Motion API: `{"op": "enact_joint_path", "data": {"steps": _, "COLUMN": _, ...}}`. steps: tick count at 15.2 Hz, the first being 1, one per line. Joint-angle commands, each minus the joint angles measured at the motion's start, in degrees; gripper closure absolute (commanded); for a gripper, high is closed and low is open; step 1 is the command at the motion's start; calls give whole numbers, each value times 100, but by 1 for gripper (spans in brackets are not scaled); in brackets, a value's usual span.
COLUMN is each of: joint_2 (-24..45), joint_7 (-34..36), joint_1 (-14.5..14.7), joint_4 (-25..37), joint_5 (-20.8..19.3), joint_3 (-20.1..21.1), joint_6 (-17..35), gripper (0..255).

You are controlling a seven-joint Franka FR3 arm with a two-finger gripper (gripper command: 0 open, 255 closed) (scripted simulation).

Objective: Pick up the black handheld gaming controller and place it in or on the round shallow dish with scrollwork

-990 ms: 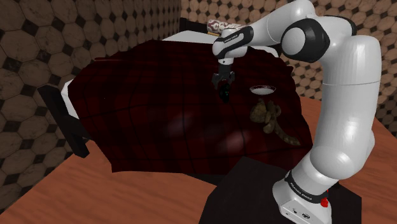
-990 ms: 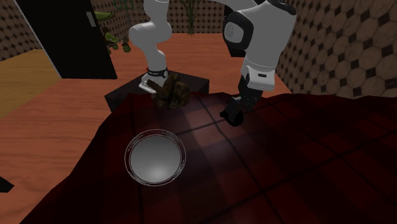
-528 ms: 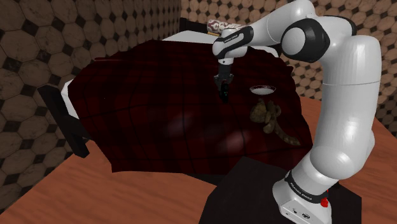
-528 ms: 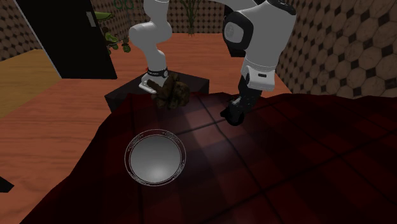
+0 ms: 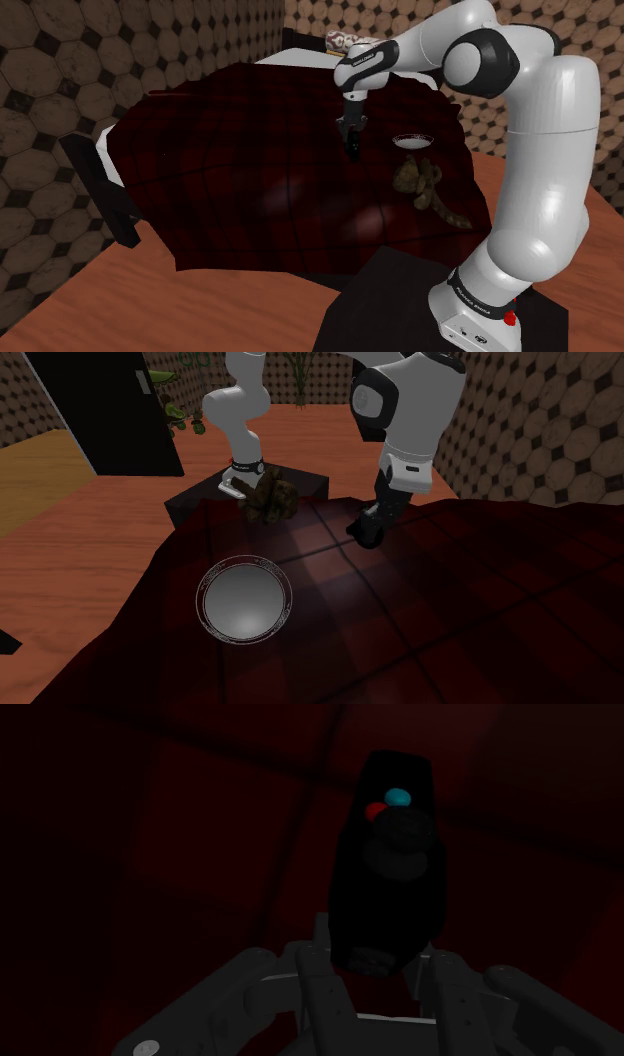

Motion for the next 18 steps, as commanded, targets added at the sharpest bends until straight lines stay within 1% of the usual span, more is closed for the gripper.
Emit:
{"op": "enact_joint_path", "data": {"steps": 1, "joint_2": -48, "joint_7": 6, "joint_1": 4, "joint_4": 44, "joint_5": -13, "joint_3": -7, "joint_6": -92, "gripper": 255}}
{"op": "enact_joint_path", "data": {"steps": 18, "joint_2": -471, "joint_7": 29, "joint_1": 23, "joint_4": 753, "joint_5": -116, "joint_3": -61, "joint_6": -1214, "gripper": 255}}
